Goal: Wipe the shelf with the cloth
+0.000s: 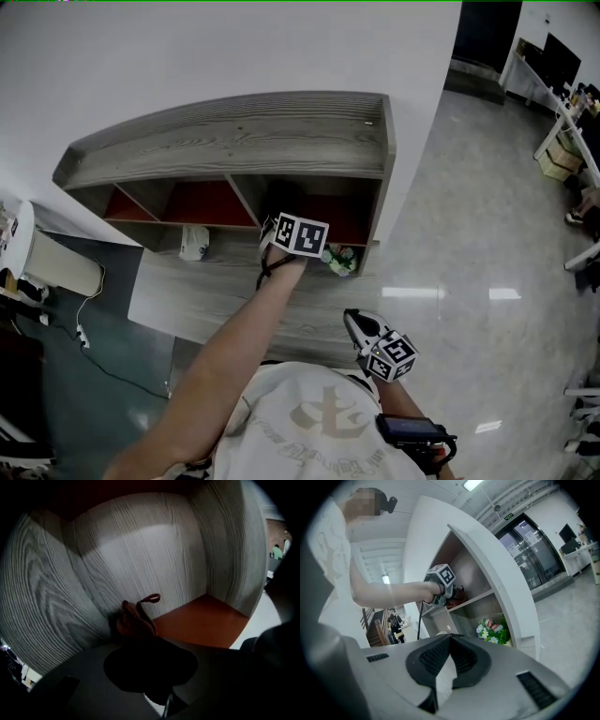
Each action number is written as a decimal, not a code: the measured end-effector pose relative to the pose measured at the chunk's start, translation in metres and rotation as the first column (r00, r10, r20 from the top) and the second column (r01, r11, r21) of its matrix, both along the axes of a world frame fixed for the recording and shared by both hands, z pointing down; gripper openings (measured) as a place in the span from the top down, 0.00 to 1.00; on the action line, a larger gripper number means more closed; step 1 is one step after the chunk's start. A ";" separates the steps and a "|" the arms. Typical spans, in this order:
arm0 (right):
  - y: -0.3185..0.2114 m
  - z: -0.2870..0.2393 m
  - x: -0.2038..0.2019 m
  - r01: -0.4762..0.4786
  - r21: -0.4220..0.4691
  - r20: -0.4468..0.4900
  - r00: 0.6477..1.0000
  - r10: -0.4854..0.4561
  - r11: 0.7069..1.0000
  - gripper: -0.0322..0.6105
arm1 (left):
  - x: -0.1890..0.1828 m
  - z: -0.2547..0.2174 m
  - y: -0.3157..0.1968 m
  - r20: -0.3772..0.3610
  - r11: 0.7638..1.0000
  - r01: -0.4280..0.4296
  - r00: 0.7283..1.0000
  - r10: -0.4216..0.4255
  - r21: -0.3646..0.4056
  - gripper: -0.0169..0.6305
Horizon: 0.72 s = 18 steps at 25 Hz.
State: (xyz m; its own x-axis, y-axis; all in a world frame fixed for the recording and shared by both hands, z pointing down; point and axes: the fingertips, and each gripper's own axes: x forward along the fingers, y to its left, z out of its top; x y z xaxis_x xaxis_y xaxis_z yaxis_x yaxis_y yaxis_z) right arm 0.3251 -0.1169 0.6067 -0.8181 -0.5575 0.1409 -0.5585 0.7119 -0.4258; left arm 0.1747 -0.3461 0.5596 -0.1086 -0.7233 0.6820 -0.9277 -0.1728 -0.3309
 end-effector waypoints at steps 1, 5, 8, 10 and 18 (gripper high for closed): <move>-0.001 0.000 0.003 -0.001 0.000 0.002 1.000 0.001 1.000 0.94 | -0.001 0.001 -0.002 -0.008 1.000 0.016 1.000 -0.016 -0.004 0.87; -0.005 0.001 0.017 -0.020 0.001 0.011 1.000 0.019 1.000 0.94 | -0.002 0.003 -0.010 -0.055 0.998 0.067 0.996 -0.067 -0.005 0.87; -0.003 0.003 0.024 -0.029 -0.005 0.016 0.999 0.029 1.000 0.94 | -0.001 0.003 -0.012 -0.087 0.997 0.082 0.993 -0.081 0.013 0.88; -0.001 0.006 0.027 -0.030 -0.010 0.015 0.999 0.031 0.999 0.94 | 0.000 0.003 -0.011 -0.140 0.996 0.086 0.987 -0.082 0.027 0.89; 0.005 0.010 0.029 -0.025 -0.014 0.010 1.000 0.025 1.000 0.94 | 0.032 0.002 -0.008 -0.258 0.999 -0.025 0.966 0.030 0.025 0.89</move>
